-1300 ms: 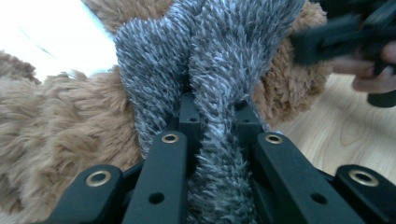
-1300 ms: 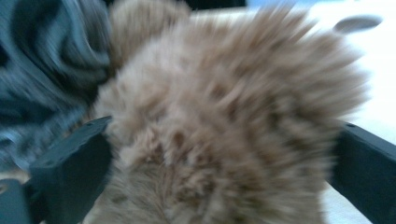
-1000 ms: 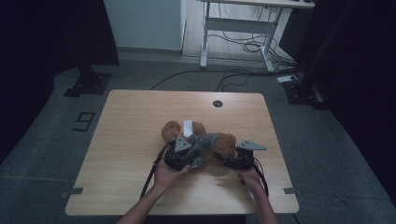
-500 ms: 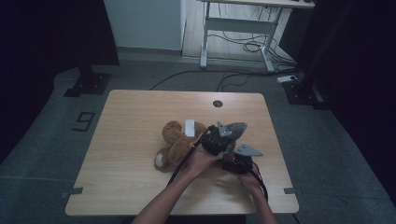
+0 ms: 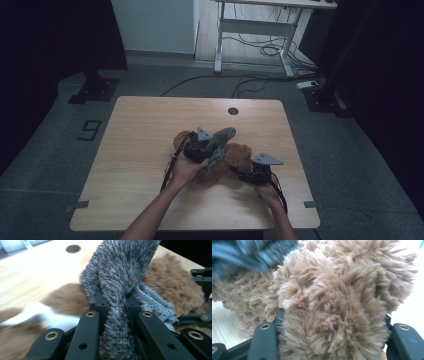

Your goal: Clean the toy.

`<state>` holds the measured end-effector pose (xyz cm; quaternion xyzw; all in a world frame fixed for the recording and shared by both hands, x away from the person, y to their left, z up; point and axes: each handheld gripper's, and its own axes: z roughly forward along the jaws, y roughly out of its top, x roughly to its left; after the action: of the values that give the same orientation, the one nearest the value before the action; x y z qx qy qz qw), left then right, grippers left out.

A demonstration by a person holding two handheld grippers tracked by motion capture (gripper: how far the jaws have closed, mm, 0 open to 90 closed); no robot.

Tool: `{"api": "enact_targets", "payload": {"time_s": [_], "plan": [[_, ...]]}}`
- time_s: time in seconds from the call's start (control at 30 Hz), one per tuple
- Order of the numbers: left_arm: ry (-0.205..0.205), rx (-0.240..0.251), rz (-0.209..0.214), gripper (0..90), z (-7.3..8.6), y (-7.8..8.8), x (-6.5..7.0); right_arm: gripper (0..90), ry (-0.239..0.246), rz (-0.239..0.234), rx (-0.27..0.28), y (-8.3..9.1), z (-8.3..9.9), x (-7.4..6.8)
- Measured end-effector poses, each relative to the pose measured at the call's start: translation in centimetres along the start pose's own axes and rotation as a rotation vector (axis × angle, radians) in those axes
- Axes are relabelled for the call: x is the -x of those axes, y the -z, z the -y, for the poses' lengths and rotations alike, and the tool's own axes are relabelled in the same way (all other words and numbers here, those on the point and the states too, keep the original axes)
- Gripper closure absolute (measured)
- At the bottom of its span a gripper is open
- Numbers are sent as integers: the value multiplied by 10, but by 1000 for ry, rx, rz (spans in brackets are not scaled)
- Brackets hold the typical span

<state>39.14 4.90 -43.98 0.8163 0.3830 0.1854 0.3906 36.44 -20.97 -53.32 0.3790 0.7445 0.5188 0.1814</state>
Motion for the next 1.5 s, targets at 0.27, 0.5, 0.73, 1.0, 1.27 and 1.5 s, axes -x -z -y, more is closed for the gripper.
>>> {"api": "enact_targets", "payload": {"time_s": [0.27, 0.5, 0.73, 1.0, 1.27, 1.5], "plan": [[112, -44, -49, 780, 24, 21, -50, 372, -5, -11, 1, 0, 0, 1], [219, -58, 3, 780, 39, 26, -72, 372, -9, -7, 8, -1, 0, 0], [148, -68, 48, 782, 4, 12, -42, 372, -5, -4, 6, -1, 1, 0], [49, -91, 64, 782, -15, -21, 11, 372, 7, 5, -1, -1, 1, -1], [42, -91, 18, 783, 3, -7, -14, 365, 2, -6, 5, -1, 1, 1], [70, -107, -69, 784, 29, 11, -46, 364, -4, -6, 8, -1, 2, 0]]}}
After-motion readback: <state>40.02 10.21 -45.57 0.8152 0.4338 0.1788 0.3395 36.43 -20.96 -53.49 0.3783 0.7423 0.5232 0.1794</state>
